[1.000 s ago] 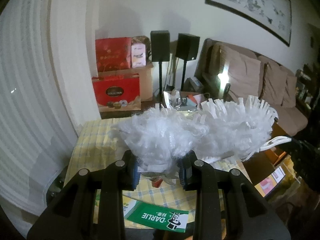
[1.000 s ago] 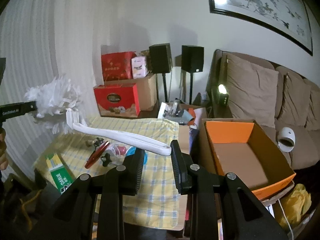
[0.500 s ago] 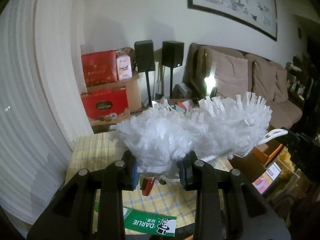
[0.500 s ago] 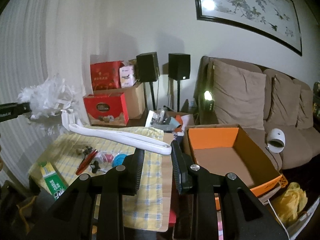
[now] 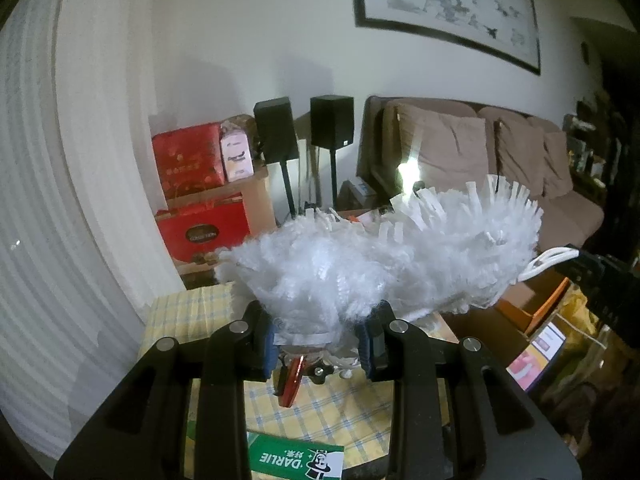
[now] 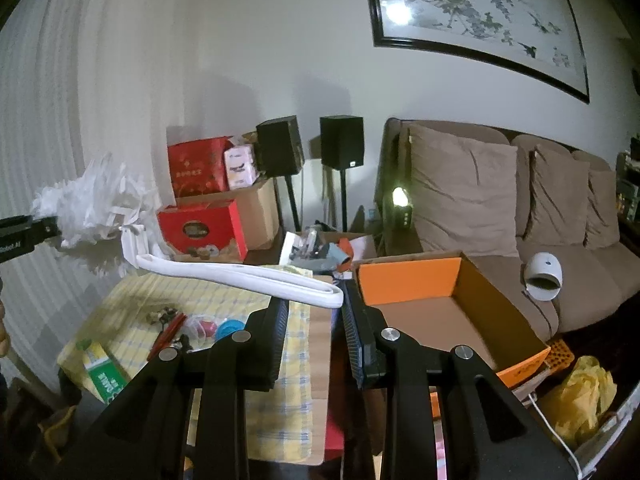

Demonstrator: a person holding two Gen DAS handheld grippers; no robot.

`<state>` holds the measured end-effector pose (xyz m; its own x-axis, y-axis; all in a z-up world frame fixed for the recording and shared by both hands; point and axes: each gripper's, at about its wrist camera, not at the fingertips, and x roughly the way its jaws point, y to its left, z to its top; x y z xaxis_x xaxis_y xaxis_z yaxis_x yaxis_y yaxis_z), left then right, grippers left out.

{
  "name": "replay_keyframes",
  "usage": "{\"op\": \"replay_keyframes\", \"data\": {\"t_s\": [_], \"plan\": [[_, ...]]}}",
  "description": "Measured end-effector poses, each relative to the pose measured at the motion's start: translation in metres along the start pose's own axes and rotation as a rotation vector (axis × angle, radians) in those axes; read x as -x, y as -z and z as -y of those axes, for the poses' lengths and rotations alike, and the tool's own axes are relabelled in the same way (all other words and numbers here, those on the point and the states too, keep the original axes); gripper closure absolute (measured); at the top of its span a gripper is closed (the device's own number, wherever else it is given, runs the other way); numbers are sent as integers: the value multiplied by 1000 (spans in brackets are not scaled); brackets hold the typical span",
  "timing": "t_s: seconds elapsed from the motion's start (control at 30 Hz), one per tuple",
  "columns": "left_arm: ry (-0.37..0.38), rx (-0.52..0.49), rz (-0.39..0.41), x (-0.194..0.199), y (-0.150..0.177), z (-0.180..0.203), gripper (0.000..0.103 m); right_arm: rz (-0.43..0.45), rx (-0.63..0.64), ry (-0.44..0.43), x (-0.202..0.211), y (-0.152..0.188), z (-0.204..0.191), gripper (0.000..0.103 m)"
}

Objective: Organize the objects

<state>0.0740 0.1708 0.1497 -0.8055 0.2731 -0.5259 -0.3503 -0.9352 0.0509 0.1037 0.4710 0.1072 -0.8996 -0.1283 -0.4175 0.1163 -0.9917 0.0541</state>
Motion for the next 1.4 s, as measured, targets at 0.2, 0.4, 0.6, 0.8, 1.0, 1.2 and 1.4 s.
{"op": "replay_keyframes", "data": {"t_s": [0.2, 0.4, 0.6, 0.8, 1.0, 1.2, 1.4], "plan": [[10, -24, 22, -2, -4, 13, 75, 10, -24, 18, 4, -2, 10, 77], [25, -15, 17, -8, -9, 15, 75, 7, -49, 39, 4, -3, 16, 77], [24, -38, 20, -13, -13, 24, 74, 22, -65, 61, 5, -5, 21, 77], [47, -31, 16, -17, -16, 27, 74, 20, -77, 74, 4, -5, 27, 77], [52, -43, 34, -17, -22, 34, 74, 31, -94, 87, 7, -5, 34, 77], [59, -44, 46, -24, -24, 42, 74, 39, -108, 108, 9, -7, 40, 77], [75, -55, 45, -31, -28, 52, 74, 35, -117, 131, 11, -6, 51, 77]]}}
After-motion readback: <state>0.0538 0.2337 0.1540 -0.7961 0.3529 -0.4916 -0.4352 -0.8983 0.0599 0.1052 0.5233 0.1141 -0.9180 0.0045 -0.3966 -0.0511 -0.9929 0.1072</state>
